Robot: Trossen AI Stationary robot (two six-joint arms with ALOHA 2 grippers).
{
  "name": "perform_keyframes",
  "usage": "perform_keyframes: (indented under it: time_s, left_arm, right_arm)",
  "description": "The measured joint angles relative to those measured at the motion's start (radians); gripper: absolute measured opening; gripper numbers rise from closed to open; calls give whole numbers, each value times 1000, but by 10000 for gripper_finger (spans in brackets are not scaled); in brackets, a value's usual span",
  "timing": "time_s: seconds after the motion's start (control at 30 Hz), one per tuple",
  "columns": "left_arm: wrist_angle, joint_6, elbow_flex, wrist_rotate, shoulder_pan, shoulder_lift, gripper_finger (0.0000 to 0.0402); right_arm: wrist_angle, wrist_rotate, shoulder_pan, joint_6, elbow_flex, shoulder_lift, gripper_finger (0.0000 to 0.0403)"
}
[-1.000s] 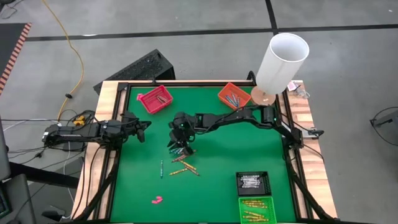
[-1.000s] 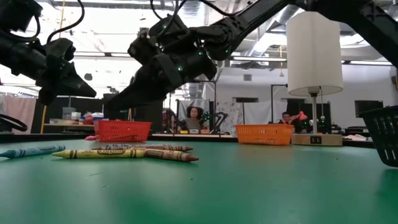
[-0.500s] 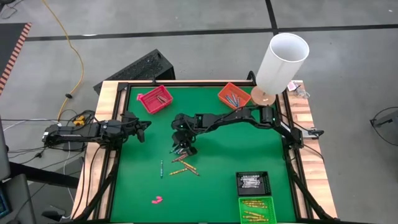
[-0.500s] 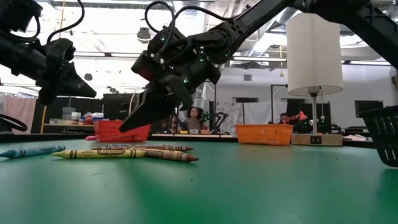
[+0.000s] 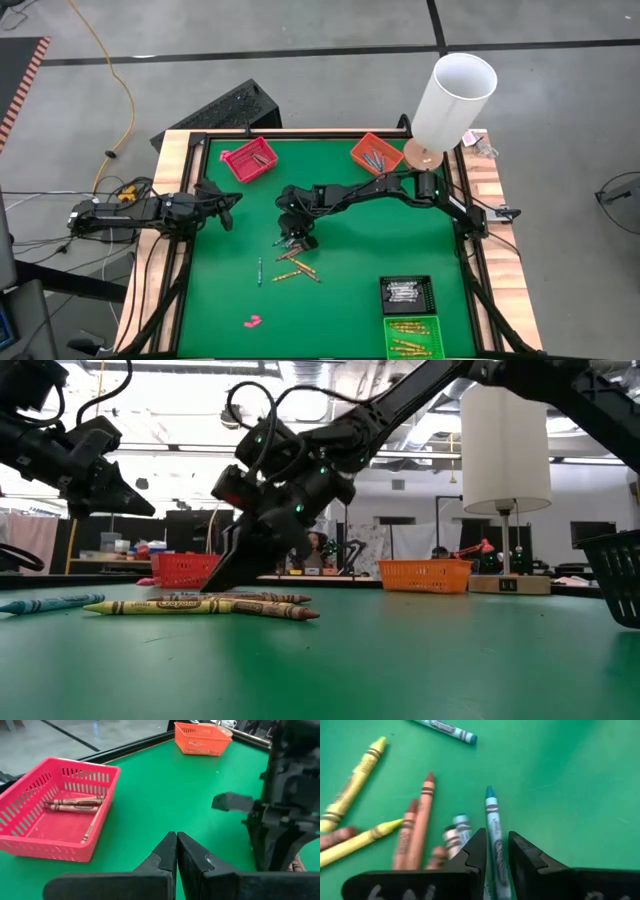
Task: Sort crayons
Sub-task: Put the blue crayon into the orange bin
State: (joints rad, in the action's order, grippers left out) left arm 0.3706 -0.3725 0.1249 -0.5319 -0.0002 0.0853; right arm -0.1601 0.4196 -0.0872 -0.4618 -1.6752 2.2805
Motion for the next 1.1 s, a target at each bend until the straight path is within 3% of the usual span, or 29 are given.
perform_keyframes:
  time_s: [0.43, 0.63, 0.73, 1.1]
  left_arm:
    - [0, 2, 0, 2, 0, 0, 0]
    - [-1, 2, 0, 2, 0, 0, 0]
    - [-1, 3, 0, 2, 0, 0, 0]
    - [0, 3, 0, 2, 0, 0, 0]
  right_arm:
    - [-28, -83, -4, -10, -2, 13, 78]
    - [-82, -97, -4, -2, -5, 11, 33]
    - [-82, -103, 0, 54, -5, 10, 8]
    - [-25, -133, -45, 275, 3, -54, 2]
